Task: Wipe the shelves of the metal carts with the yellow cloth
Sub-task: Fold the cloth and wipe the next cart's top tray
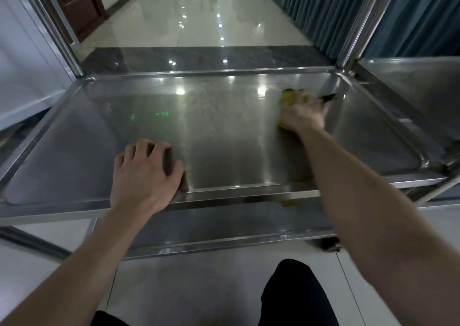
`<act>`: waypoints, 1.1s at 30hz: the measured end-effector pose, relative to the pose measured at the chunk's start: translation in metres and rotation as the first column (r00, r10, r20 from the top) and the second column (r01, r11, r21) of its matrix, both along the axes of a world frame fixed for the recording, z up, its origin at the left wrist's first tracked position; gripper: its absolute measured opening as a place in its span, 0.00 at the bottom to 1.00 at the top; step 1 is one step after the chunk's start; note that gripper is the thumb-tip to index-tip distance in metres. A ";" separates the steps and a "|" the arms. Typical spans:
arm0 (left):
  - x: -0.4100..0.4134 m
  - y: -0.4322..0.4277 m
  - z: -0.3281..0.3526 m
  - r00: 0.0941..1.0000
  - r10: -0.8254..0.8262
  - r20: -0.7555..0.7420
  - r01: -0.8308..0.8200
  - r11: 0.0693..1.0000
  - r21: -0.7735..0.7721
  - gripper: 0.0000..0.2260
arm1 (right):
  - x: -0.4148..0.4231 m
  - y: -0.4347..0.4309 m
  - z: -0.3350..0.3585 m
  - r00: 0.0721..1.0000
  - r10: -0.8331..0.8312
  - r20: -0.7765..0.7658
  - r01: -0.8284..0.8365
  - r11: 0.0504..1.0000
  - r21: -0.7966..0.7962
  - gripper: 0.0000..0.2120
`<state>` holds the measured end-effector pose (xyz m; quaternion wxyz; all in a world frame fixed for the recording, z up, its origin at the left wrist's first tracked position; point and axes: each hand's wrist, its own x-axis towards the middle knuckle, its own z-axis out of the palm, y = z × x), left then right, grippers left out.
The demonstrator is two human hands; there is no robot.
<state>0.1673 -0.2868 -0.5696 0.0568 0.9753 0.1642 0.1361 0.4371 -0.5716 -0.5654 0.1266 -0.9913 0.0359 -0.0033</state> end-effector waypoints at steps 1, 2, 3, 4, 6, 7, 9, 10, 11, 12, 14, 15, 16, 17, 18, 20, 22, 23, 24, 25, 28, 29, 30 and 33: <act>0.000 0.000 -0.001 1.000 -0.006 0.004 0.006 1.000 0.002 0.25 | -0.012 0.040 0.000 0.995 0.102 0.008 -0.102 0.995 0.013 0.33; 0.000 0.001 -0.001 1.000 -0.012 0.007 0.012 1.000 0.000 0.25 | -0.027 0.082 -0.001 0.974 0.224 0.016 -0.224 0.974 0.028 0.32; 0.000 0.002 -0.001 1.000 -0.013 0.005 0.013 1.000 -0.005 0.24 | -0.045 0.122 0.000 0.939 0.342 0.020 -0.343 0.939 0.034 0.32; 0.000 0.003 0.000 1.000 -0.009 -0.002 0.009 1.000 -0.011 0.24 | -0.064 0.155 0.004 0.896 0.444 0.018 -0.444 0.895 0.042 0.32; 0.000 0.003 0.000 1.000 -0.012 -0.013 0.012 1.000 -0.017 0.24 | -0.089 0.180 0.009 0.817 0.577 -0.016 -0.575 0.816 0.068 0.30; 0.000 0.003 0.000 1.000 -0.017 -0.013 0.017 1.000 -0.017 0.24 | -0.093 0.172 0.012 0.791 0.611 -0.034 -0.607 0.790 0.090 0.30; 0.000 0.003 -0.001 1.000 -0.012 -0.002 0.012 1.000 -0.027 0.25 | -0.092 0.127 0.015 0.782 0.622 -0.027 -0.614 0.778 0.129 0.30; 0.000 0.003 -0.002 1.000 -0.007 0.004 0.007 0.999 -0.035 0.24 | -0.090 0.094 0.015 0.811 0.585 -0.016 -0.579 0.806 0.122 0.30; 0.000 0.003 -0.003 1.000 -0.004 0.004 0.004 0.999 -0.041 0.24 | -0.087 0.057 0.014 0.856 0.517 -0.010 -0.512 0.851 0.115 0.32; 0.000 0.003 -0.003 1.000 -0.002 0.000 0.002 0.999 -0.045 0.23 | -0.084 0.015 0.014 0.905 0.424 -0.010 -0.421 0.901 0.104 0.33; 0.001 0.003 -0.004 1.000 -0.003 0.006 0.003 0.998 -0.055 0.20 | -0.080 -0.070 0.018 0.979 0.203 -0.029 -0.200 0.976 0.087 0.34; 0.001 0.003 -0.004 1.000 -0.003 0.012 0.004 0.998 -0.056 0.20 | -0.081 -0.107 0.020 0.995 0.089 -0.040 -0.085 0.993 0.081 0.33; 0.001 0.002 -0.005 1.000 0.000 0.019 0.001 0.999 -0.054 0.20 | -0.081 -0.134 0.021 0.999 -0.014 -0.035 0.016 0.998 0.066 0.32; 0.001 0.002 -0.005 1.000 0.006 0.029 -0.004 0.999 -0.051 0.21 | -0.081 -0.146 0.019 0.996 -0.090 -0.021 0.091 0.995 0.040 0.32; 0.002 0.002 -0.005 0.999 0.008 0.037 -0.007 0.999 -0.046 0.22 | -0.081 -0.141 0.016 0.991 -0.136 -0.014 0.136 0.991 0.014 0.32; 0.003 0.001 -0.005 1.000 0.004 0.026 -0.003 1.000 -0.030 0.21 | -0.091 -0.089 0.007 0.996 -0.086 -0.011 0.086 0.996 -0.001 0.32; 0.004 0.002 -0.005 1.000 0.003 0.009 -0.003 1.000 -0.018 0.18 | -0.115 -0.003 0.001 0.988 0.154 0.017 -0.154 0.988 0.000 0.32; 0.004 0.003 -0.004 1.000 0.001 0.009 0.000 1.000 -0.014 0.18 | -0.133 0.042 -0.001 0.957 0.290 0.026 -0.290 0.957 0.001 0.31; 0.004 0.004 -0.005 1.000 -0.003 0.013 0.003 1.000 -0.012 0.18 | -0.152 0.081 0.000 0.910 0.414 0.021 -0.414 0.910 0.009 0.31; 0.002 0.004 -0.005 1.000 -0.005 0.014 0.005 1.000 -0.015 0.18 | -0.169 0.107 0.002 0.863 0.506 0.014 -0.506 0.862 0.023 0.30; -0.001 0.003 -0.005 1.000 -0.019 0.018 0.019 1.000 -0.022 0.17 | -0.184 0.105 0.007 0.789 0.614 -0.022 -0.610 0.788 0.087 0.30; 0.000 0.004 -0.004 1.000 -0.018 0.015 0.018 0.999 -0.028 0.17 | -0.178 0.081 0.009 0.790 0.612 -0.027 -0.608 0.788 0.099 0.30; 0.000 0.004 -0.004 1.000 -0.015 0.007 0.015 0.999 -0.033 0.17 | -0.169 0.049 0.011 0.813 0.581 -0.031 -0.577 0.811 0.096 0.30; 0.001 0.005 -0.004 1.000 -0.008 0.001 0.008 1.000 -0.029 0.19 | -0.133 -0.078 0.018 0.959 0.282 -0.024 -0.280 0.958 0.064 0.31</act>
